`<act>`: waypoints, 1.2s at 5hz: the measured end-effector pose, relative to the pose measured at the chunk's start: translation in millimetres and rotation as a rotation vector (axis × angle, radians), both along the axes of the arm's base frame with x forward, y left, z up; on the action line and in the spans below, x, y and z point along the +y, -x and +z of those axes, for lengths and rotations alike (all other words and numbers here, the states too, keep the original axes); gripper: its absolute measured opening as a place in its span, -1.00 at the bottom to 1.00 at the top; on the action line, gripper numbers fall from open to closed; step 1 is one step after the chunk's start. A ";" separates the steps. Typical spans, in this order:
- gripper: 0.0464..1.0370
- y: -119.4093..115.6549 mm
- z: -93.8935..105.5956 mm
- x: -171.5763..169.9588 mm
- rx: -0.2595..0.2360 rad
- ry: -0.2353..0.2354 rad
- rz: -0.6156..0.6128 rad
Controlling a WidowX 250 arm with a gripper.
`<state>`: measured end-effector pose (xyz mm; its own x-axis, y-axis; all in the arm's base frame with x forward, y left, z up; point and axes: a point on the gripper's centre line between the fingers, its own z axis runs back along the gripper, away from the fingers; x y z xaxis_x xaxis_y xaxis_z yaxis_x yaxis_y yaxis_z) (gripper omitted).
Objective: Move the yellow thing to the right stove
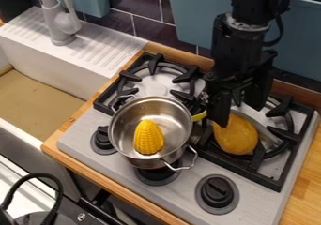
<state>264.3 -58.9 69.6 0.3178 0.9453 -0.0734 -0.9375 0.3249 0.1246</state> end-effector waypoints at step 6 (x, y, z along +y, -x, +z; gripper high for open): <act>0.93 -27.9 26.6 27.4 -0.193 -0.047 -0.286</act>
<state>292.2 -31.5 96.3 0.5742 0.8169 0.0549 -0.8171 0.5760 -0.0251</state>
